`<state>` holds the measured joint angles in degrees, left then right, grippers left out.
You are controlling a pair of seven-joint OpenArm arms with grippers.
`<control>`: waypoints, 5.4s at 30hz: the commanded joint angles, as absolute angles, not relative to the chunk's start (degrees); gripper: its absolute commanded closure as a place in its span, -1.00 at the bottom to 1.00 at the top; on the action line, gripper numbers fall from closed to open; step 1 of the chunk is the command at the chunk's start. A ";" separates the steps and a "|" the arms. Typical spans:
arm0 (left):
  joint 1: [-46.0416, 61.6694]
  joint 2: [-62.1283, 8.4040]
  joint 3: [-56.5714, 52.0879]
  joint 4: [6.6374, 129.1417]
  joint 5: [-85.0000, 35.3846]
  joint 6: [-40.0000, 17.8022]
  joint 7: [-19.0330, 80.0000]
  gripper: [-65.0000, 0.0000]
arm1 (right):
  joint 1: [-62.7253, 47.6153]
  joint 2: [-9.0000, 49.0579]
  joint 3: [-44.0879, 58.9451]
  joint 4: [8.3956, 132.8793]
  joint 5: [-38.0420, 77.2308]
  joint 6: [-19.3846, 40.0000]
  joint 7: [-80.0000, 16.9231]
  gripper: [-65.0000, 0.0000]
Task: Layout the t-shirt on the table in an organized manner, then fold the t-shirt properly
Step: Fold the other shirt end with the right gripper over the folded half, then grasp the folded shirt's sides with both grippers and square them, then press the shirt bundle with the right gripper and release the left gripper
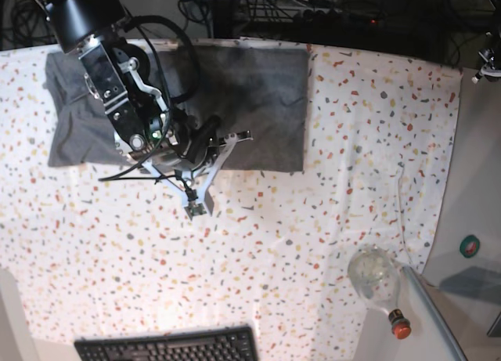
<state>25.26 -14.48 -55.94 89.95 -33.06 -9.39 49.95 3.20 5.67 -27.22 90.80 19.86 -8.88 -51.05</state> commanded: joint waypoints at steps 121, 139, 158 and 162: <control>6.20 -4.53 -0.48 67.56 -16.13 -20.88 21.76 1.00 | -9.89 -1.19 21.49 110.37 34.24 32.84 -76.09 1.00; 6.73 -4.18 -0.48 67.56 -16.13 -20.88 21.76 1.00 | -12.18 -6.20 5.67 113.71 34.33 25.19 -75.82 1.00; 9.36 -4.70 -0.48 69.85 -16.13 -21.05 21.85 1.00 | -8.75 -5.41 0.57 100.70 33.80 20.97 -66.15 1.00; 9.36 -4.62 -0.48 69.85 -16.13 -21.05 22.02 1.00 | -6.29 -4.62 -1.01 96.57 33.80 20.88 -66.15 1.00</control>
